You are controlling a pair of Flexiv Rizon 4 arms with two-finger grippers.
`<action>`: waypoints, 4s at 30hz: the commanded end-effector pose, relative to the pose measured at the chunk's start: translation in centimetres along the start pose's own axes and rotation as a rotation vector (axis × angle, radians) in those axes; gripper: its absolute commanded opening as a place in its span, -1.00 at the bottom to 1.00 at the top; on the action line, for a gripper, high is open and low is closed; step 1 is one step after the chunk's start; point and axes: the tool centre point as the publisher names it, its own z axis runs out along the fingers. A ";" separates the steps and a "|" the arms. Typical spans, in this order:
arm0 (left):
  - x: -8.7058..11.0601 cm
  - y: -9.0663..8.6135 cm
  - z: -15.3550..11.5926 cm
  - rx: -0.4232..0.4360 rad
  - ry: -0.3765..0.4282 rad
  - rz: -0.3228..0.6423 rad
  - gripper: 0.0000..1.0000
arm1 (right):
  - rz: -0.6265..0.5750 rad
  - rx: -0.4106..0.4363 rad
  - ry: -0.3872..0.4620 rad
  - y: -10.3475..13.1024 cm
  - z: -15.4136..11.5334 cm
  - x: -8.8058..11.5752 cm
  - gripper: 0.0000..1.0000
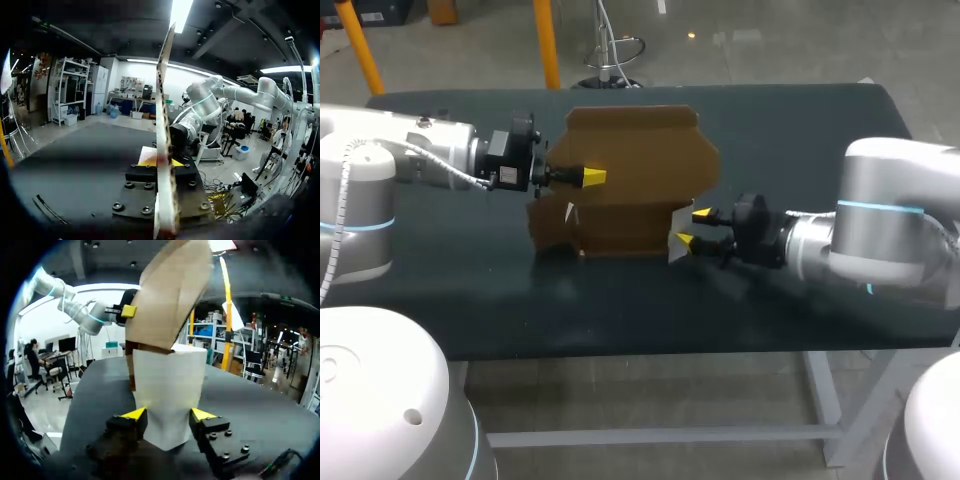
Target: Assemble the packaging by folding the flat box into shape, placing the metal phone stand inside, and closing the box properly
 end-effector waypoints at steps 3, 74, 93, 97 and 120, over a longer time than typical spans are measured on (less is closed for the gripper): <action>0.0 0.3 0.1 0.000 0.002 0.000 -1.00 | 0.016 -0.018 -0.079 -0.2 0.7 -0.1 0.14; 0.1 0.0 0.0 -0.002 0.002 0.009 1.00 | 0.184 0.224 -0.785 0.9 2.5 -1.7 -1.00; 2.9 -2.1 -1.2 -0.132 -0.014 0.120 1.00 | 0.278 0.155 -0.575 1.0 -0.2 -2.4 -1.00; 3.5 -2.1 -1.3 -0.150 -0.037 0.160 1.00 | 0.299 0.154 -0.528 0.9 -0.4 -2.5 -1.00; 5.4 -1.4 -3.1 -0.246 -0.019 0.190 1.00 | 0.397 0.121 -0.222 1.1 -2.5 -2.8 -1.00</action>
